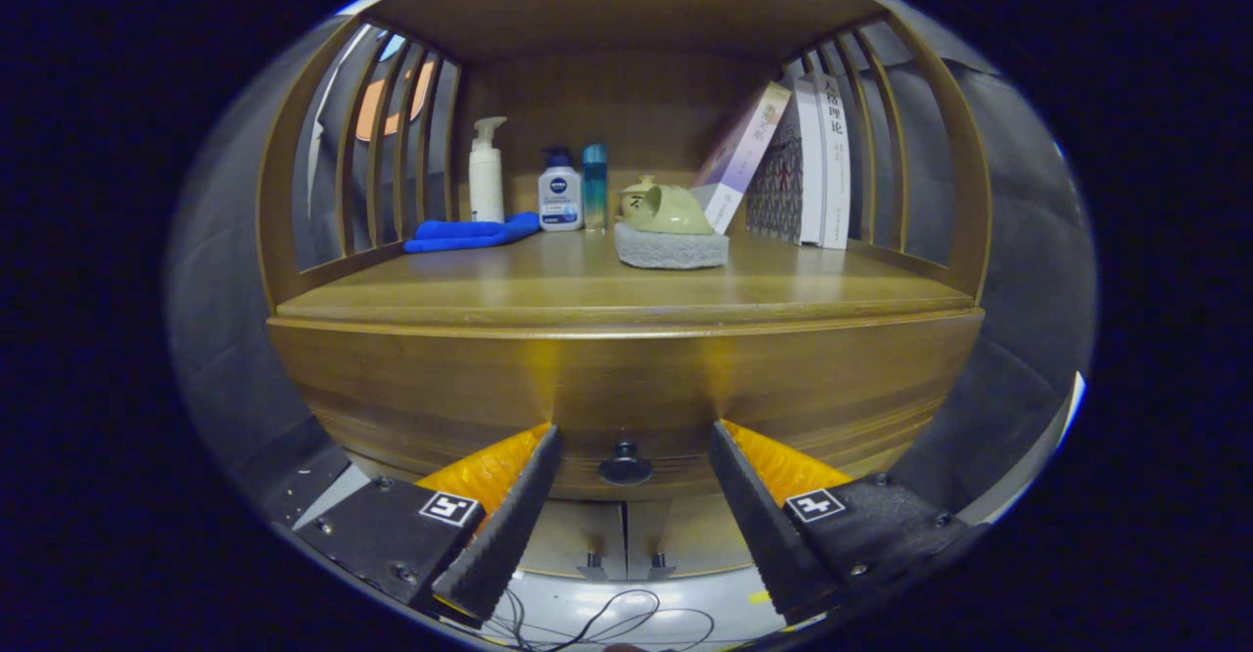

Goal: Pull open the drawer, take out the items inside it, and place them on the countertop above the cabinet.

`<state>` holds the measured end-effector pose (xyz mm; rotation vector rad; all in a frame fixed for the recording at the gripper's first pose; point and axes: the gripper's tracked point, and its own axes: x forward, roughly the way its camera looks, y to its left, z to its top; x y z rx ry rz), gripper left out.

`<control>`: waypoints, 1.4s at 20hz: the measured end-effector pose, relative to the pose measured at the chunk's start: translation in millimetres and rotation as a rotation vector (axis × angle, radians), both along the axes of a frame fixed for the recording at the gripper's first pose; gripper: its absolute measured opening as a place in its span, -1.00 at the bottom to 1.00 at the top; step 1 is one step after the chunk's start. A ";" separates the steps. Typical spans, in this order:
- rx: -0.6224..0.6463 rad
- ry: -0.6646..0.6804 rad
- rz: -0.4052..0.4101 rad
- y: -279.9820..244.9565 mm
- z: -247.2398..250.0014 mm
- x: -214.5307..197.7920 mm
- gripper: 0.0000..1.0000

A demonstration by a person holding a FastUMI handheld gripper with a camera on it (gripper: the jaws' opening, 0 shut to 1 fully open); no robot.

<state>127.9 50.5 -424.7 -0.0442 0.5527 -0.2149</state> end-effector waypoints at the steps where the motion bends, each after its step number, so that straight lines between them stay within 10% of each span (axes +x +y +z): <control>1: -0.017 0.012 0.005 -1.0 -1.3 -1.1 0.98; 7: 0.035 0.006 0.058 8.0 29.8 -7.9 0.99; 28: 0.081 -0.439 0.360 48.1 401.3 -116.3 0.99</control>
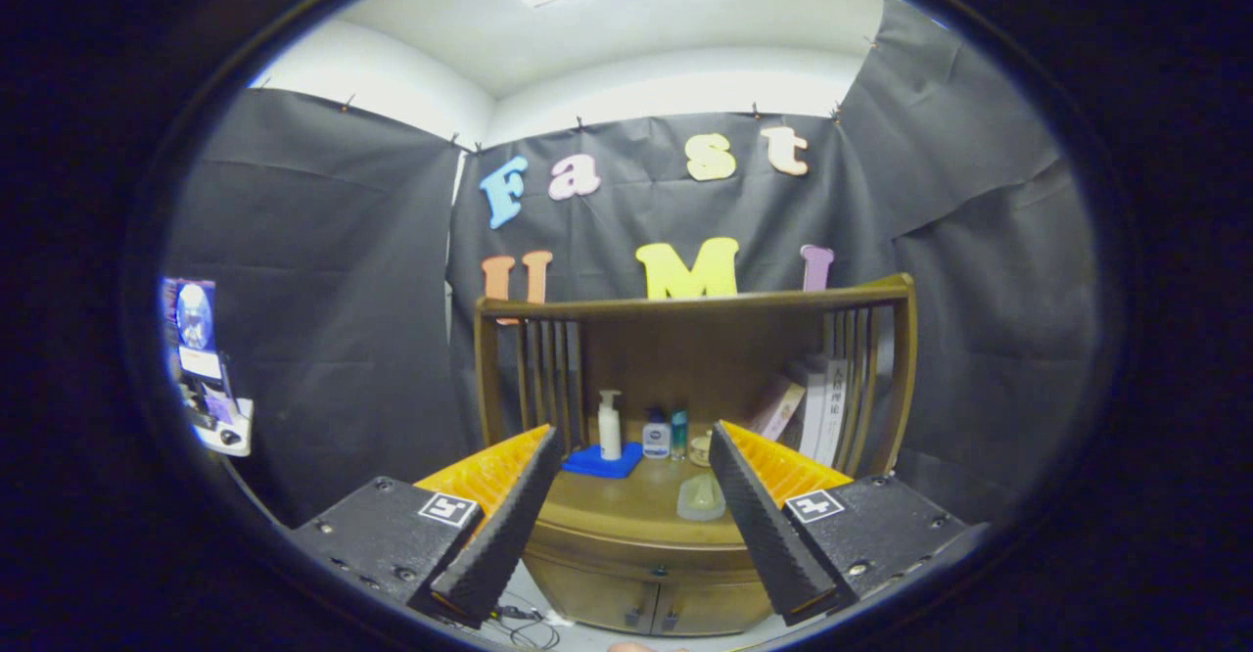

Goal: Pull open the drawer, take out the items inside it, and place them on the countertop above the cabinet.

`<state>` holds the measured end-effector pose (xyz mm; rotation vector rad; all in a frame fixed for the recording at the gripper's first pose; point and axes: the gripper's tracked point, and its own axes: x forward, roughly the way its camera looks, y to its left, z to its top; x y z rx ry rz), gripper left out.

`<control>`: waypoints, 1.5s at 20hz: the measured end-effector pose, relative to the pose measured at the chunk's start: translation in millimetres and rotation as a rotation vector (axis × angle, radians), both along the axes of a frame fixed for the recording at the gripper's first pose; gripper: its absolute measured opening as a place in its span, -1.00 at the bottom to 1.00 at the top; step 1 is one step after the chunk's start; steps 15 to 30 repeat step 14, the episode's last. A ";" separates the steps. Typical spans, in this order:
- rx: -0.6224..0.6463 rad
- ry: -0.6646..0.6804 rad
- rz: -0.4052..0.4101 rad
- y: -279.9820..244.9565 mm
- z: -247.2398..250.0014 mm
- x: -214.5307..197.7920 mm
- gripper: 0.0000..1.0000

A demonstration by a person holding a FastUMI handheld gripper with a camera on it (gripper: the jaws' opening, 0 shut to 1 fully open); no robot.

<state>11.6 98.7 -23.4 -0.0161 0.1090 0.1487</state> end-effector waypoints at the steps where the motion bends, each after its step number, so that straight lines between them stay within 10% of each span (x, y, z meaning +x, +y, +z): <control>1: -0.006 -0.016 -0.004 -3.6 10.6 -3.0 0.98; 30: -0.037 -0.094 0.046 10.3 51.9 -20.2 0.98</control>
